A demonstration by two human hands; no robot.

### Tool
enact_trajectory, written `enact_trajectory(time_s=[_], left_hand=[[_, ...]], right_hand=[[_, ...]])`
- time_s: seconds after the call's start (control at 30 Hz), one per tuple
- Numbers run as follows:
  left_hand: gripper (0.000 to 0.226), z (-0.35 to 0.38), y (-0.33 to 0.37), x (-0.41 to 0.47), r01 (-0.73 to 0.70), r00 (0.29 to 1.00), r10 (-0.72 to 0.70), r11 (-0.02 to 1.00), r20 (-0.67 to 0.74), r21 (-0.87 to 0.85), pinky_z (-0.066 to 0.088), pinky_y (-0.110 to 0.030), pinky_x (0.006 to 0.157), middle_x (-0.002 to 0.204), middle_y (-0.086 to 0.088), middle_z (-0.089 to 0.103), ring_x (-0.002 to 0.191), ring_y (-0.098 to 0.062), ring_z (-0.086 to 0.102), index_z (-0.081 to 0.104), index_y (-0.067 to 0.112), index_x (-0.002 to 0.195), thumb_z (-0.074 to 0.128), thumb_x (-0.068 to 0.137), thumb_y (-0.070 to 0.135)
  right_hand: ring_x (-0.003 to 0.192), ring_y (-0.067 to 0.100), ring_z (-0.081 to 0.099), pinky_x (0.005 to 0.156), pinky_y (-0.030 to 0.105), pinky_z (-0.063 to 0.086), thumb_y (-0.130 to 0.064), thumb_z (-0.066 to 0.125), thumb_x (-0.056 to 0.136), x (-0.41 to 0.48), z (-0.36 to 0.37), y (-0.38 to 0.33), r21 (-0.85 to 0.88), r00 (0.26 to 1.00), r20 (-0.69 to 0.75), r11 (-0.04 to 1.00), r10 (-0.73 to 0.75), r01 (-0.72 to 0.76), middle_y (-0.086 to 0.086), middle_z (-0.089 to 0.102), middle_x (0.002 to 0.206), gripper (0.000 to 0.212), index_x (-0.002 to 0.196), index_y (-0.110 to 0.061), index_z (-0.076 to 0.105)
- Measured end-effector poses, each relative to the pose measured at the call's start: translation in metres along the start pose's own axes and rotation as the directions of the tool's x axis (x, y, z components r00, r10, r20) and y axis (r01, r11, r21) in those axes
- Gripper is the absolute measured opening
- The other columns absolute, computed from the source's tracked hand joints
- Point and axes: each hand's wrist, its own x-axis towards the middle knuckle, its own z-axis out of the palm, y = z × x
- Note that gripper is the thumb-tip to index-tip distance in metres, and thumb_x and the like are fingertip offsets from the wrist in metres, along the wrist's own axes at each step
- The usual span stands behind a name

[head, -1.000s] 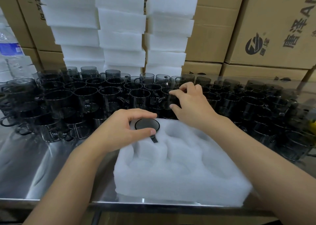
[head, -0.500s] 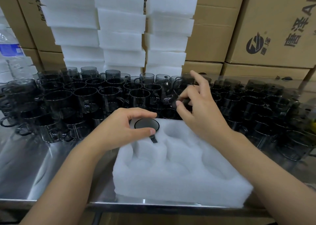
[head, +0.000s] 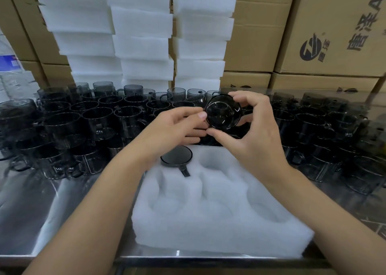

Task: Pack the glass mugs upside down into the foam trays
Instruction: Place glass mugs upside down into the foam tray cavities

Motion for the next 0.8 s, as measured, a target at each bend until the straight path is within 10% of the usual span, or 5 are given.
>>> enact_trajectory(time_s=[0.8], left_hand=[[0.008,0.0109,-0.0082,-0.0062,-0.163,0.984,0.145,0.97,-0.106,-0.181,0.057,-0.025,0.072,0.078,-0.003,0.073,0.084,-0.018,0.073,0.055,0.013,0.085,0.06,0.091,0.014]], right_hand=[[0.081,-0.004,0.045,0.077,0.008,0.038,-0.045,0.077,0.067,0.0005,-0.007,0.0035,0.03,0.98,0.064,0.982,0.186,-0.188,-0.022,0.043,0.11,0.067,0.123,-0.034,0.042]])
